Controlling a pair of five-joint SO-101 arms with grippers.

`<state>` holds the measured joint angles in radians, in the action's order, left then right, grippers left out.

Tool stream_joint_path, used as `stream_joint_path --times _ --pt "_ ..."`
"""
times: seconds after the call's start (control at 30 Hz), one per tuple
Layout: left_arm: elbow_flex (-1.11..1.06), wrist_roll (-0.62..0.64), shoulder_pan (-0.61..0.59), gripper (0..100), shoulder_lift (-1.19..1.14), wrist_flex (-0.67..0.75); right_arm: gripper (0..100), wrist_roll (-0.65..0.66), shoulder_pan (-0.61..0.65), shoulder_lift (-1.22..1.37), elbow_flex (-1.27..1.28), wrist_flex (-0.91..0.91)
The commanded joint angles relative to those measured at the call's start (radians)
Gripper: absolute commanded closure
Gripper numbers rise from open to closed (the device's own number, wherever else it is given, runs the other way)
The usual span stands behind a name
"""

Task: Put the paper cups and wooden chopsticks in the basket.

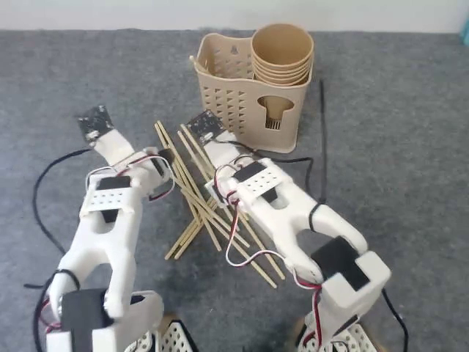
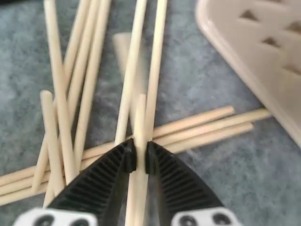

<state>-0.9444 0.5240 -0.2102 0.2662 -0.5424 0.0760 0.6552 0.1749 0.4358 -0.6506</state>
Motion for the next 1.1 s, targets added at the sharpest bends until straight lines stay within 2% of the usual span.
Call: stream_joint_path --times 0.0,0.2,0.43,0.6,0.7,0.87,1.07 --pt "0.012 -0.020 0.051 75 0.029 0.028 98.0 0.003 -0.027 -0.120 0.000 -0.038" --pt "0.102 -0.014 0.048 75 -0.100 0.008 98.0 0.003 -0.035 -0.286 0.104 -0.031" --pt "0.298 0.020 0.044 75 -0.279 -0.166 98.0 0.003 -0.035 -0.529 0.241 -0.025" --pt "0.407 0.021 0.044 75 -0.376 -0.290 98.0 0.003 -0.035 -0.593 0.272 -0.025" --pt "0.446 0.023 0.044 80 -0.413 -0.307 98.0 0.003 -0.035 -0.584 0.275 -0.005" --pt "0.475 0.018 0.051 98 -0.446 -0.302 98.0 0.009 -0.036 -0.564 0.276 0.010" --pt "0.473 0.015 0.054 99 -0.445 -0.305 98.0 0.009 -0.036 -0.567 0.276 0.010"
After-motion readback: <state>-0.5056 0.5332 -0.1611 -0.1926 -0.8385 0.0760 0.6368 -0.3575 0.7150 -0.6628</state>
